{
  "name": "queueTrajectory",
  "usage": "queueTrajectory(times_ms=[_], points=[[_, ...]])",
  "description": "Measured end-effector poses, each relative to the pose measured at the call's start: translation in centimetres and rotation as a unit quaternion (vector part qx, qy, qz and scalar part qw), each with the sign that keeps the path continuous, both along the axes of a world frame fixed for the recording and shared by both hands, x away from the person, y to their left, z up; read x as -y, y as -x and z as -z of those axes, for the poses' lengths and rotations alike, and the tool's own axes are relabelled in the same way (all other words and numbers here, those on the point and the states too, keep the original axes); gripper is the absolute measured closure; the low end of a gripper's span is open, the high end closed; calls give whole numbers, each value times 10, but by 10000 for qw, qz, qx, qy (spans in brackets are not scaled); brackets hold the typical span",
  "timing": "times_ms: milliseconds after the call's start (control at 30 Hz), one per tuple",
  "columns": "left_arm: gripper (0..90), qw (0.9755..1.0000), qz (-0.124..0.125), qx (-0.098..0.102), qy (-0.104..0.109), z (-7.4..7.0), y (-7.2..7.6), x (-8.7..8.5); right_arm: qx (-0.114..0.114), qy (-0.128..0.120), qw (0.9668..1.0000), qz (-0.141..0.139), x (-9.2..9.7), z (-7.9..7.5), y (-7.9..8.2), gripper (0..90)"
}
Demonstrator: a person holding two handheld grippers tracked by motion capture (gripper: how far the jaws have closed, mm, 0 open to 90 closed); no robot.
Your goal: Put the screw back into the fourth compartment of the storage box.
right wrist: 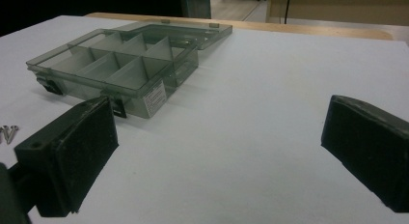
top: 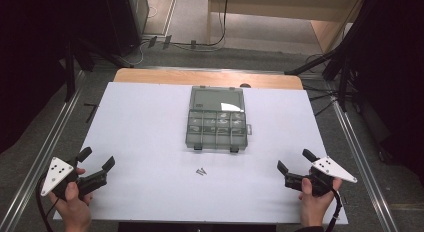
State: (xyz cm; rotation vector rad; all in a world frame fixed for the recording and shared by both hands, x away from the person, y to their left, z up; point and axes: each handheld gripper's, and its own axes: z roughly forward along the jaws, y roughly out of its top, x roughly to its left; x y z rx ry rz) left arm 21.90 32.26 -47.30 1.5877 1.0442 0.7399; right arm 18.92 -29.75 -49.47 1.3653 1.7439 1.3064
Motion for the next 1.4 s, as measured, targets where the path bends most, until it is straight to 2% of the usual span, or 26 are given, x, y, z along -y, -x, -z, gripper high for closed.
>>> queueTrajectory(times_ms=[300,500,600,800,867,933,1033,1100,1200,1267,1300,1333,1400], points=[[163,10000,-4,-19,-3,1,-1,0,-13,34,10000,-72,-4,-1,-1,7],[163,10000,4,-27,4,1,-1,1,-38,51,9998,-180,-11,-10,-3,32],[163,10000,24,-40,-17,1,-2,2,-96,68,9992,-379,-20,-19,-8,56],[163,10000,45,-53,-3,1,-2,2,-319,31,9965,-770,-43,-24,-19,90],[163,10000,44,-61,19,2,-2,1,-382,-50,9956,-860,-50,-27,-22,139],[163,10000,28,-70,33,2,-2,1,-408,-122,9947,-935,-55,-29,-26,145],[163,10000,19,-82,30,2,-3,1,-523,-47,9930,-1062,-67,-33,-32,157],[163,10000,11,-83,16,2,-3,1,-582,88,9917,-1144,-76,-37,-36,184],[162,10000,7,-93,10,2,-3,0,-549,261,9911,-1180,-87,-42,-39,261],[163,10000,9,-98,5,2,-3,0,-587,223,9903,-1242,-90,-43,-40,285],[163,10000,1,-79,32,2,-3,0,-679,153,9881,-1373,-96,-45,-43,347],[163,10000,-9,-90,34,2,-3,0,-674,131,9869,-1459,-99,-45,-44,378],[163,10000,-5,-89,41,2,-3,-1,-693,164,9861,-1501,-102,-44,-46,410]])
